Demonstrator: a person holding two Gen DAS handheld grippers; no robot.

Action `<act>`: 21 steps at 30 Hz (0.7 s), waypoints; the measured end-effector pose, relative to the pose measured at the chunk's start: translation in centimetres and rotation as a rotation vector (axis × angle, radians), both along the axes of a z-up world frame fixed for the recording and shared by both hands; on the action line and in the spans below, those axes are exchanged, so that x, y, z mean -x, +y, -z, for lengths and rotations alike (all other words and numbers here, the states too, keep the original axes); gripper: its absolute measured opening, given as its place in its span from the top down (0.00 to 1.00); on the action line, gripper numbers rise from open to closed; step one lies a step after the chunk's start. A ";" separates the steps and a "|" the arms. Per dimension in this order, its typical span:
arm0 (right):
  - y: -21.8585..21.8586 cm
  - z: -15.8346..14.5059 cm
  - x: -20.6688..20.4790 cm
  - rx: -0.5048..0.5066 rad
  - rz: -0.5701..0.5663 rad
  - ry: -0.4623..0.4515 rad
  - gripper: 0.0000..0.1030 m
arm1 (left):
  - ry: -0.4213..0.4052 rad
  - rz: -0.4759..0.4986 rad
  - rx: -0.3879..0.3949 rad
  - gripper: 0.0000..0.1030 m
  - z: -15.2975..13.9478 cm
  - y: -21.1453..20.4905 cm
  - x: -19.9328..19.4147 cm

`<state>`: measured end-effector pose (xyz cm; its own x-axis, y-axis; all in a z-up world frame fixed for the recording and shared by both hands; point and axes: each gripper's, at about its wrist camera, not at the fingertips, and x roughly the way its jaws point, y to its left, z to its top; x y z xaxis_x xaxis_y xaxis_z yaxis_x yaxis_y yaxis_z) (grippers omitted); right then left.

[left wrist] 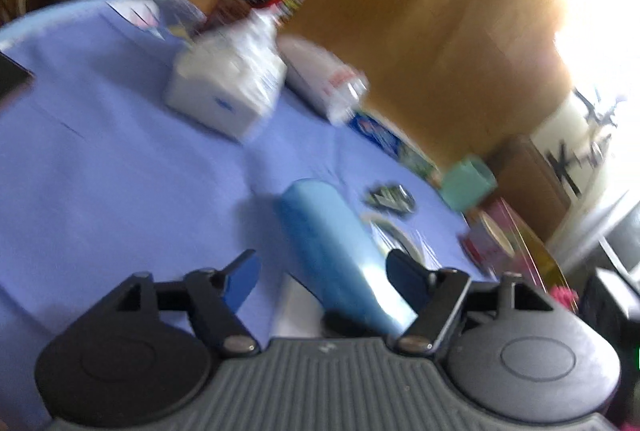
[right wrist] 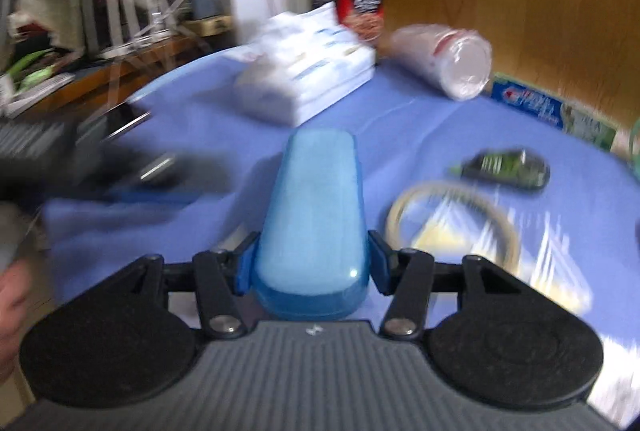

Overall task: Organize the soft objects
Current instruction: 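Grasp the light-blue case lengthwise with the left tool, then carry the blue case over the pink tin box and release it inside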

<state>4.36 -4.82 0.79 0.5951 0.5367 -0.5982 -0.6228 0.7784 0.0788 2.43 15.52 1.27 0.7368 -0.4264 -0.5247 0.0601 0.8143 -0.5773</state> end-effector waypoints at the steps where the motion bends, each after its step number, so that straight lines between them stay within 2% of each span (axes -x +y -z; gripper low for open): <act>1: -0.6 0.3 1.3 -0.001 -0.008 -0.003 0.44 | 0.017 0.023 -0.002 0.27 0.2 -0.7 0.0; 4: -2.4 1.0 4.6 -0.012 0.008 -0.043 0.43 | 0.058 0.073 -0.020 0.27 1.0 -2.9 0.3; 6: -3.0 1.2 6.0 -0.020 0.024 -0.058 0.38 | 0.037 0.066 -0.073 0.27 1.0 -4.2 0.9; 8: -2.8 1.4 6.3 -0.021 0.023 -0.073 0.38 | 0.032 0.065 -0.094 0.28 1.0 -5.3 1.1; 9: -2.8 1.5 6.7 -0.017 0.018 -0.084 0.41 | 0.030 0.074 -0.085 0.37 0.9 -5.6 1.1; 10: -2.8 1.6 6.8 -0.019 0.018 -0.092 0.45 | 0.038 0.075 -0.086 0.38 1.0 -6.0 1.2; 15: -4.5 1.6 6.5 -0.084 0.053 -0.082 0.45 | 0.013 0.092 -0.104 0.45 0.0 -7.7 1.4; 21: -7.6 0.2 6.9 -0.135 0.126 -0.143 0.45 | -0.057 0.159 -0.137 0.45 -2.8 -11.8 0.6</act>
<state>-2.57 -12.46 0.57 0.7361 0.5225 -0.4304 -0.5338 0.8390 0.1056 1.88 3.76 4.02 0.6959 -0.4676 -0.5450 0.2237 0.8623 -0.4542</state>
